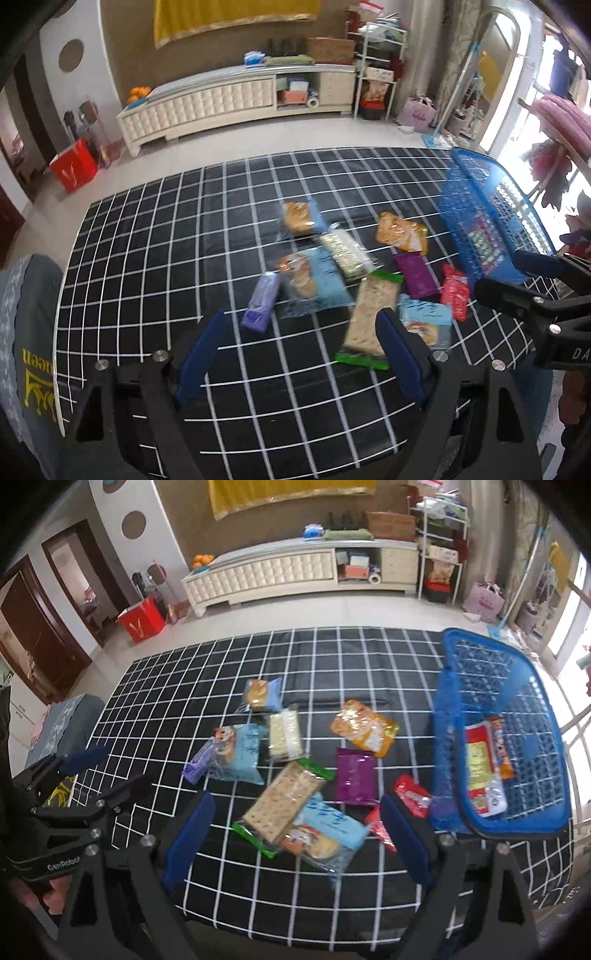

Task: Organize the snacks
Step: 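Move both grippers back over the remaining snacks on the table, then grasp the blue-and-white bread pack with the right gripper while the left gripper grasps the round bun pack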

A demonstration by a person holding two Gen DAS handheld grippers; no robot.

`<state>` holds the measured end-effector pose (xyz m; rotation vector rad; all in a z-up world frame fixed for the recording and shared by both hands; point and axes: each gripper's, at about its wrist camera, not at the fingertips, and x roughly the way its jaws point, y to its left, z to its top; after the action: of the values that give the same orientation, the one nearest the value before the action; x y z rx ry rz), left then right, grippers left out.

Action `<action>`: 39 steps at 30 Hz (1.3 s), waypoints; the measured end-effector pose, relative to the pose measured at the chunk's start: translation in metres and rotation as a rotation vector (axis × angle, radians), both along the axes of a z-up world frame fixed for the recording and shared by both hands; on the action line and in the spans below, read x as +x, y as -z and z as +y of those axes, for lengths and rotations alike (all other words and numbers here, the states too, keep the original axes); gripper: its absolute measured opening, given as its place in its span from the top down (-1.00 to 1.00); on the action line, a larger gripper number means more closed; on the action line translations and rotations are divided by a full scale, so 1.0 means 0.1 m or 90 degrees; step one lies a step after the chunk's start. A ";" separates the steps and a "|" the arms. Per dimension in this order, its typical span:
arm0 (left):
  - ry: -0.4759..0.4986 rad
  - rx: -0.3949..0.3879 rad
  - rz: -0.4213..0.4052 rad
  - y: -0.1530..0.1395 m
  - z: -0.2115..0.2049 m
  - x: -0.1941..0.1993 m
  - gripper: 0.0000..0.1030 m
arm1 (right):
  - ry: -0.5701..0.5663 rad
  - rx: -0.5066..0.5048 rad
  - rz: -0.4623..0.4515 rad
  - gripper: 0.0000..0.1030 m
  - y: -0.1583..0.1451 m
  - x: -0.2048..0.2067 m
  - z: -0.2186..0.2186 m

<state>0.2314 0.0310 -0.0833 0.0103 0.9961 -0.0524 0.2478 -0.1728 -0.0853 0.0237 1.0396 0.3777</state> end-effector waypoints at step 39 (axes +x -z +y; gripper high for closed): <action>-0.069 -0.066 0.129 1.14 1.19 0.80 -0.59 | -0.047 -0.061 0.229 -0.81 1.32 1.20 1.30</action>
<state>0.3113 0.1496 -0.1974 -0.1464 1.1933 -0.0048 0.3680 -0.0428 -0.2178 -0.0335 1.4168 0.3980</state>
